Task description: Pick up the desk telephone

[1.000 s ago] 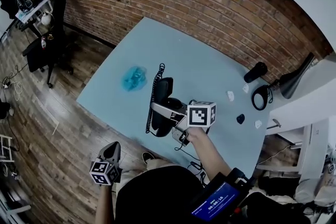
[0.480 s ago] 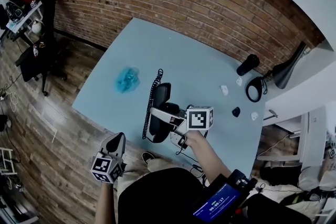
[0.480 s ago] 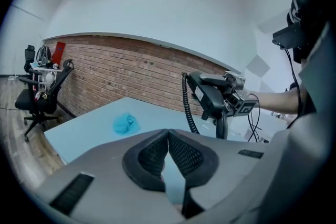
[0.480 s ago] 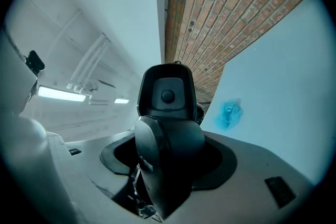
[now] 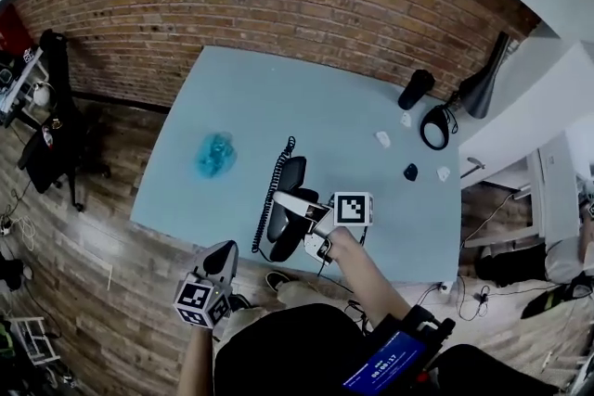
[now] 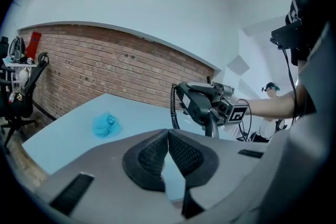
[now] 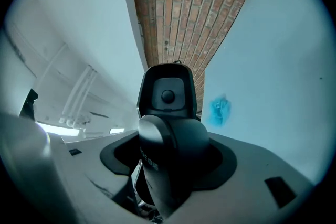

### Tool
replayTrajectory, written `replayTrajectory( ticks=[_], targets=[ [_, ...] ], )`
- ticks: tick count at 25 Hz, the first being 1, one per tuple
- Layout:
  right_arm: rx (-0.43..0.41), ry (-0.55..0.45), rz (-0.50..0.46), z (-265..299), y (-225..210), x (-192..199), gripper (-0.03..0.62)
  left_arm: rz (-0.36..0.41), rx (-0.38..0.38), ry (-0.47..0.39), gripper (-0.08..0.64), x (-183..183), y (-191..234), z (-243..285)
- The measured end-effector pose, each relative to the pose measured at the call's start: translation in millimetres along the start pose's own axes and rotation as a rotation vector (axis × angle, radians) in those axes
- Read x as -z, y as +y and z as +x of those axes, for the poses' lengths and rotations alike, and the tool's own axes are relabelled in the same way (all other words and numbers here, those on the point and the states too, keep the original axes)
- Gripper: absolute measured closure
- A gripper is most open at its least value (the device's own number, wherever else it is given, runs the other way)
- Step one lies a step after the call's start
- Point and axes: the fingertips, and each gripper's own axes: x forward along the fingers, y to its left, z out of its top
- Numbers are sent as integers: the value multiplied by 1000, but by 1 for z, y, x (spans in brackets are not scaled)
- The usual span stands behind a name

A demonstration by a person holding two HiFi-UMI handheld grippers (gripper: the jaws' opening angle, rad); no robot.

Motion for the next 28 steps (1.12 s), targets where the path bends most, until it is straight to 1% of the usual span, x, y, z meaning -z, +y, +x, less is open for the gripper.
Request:
replayTrajectory(
  ticks=[5,8,11,15,19,21,24,28],
  targets=[
    [13,-87,64,-7,-1,10,316,23,73,33,551,-5,-1,-6],
    [34,-136,72,-13,-4,17,316,26,106,40,551,-4,1,-11],
    [28,-192,105,-20,1,23,316,1,155,38,551,-8,-3,-16],
    [24,-259,124,-34,9,29,316,26,223,38,551,-14,-14,-17],
    [17,-337,146,-54,12,34,316,-42,283,25,551,-21,-23,-18],
    [4,-370,151,-62,15,35,316,-37,310,23,551,-24,-29,-16],
    [-8,-413,152,-71,19,40,316,-15,339,48,551,-14,-33,-16],
    [-4,-446,159,-84,23,48,316,-23,363,64,551,-5,-38,-17]
  ],
)
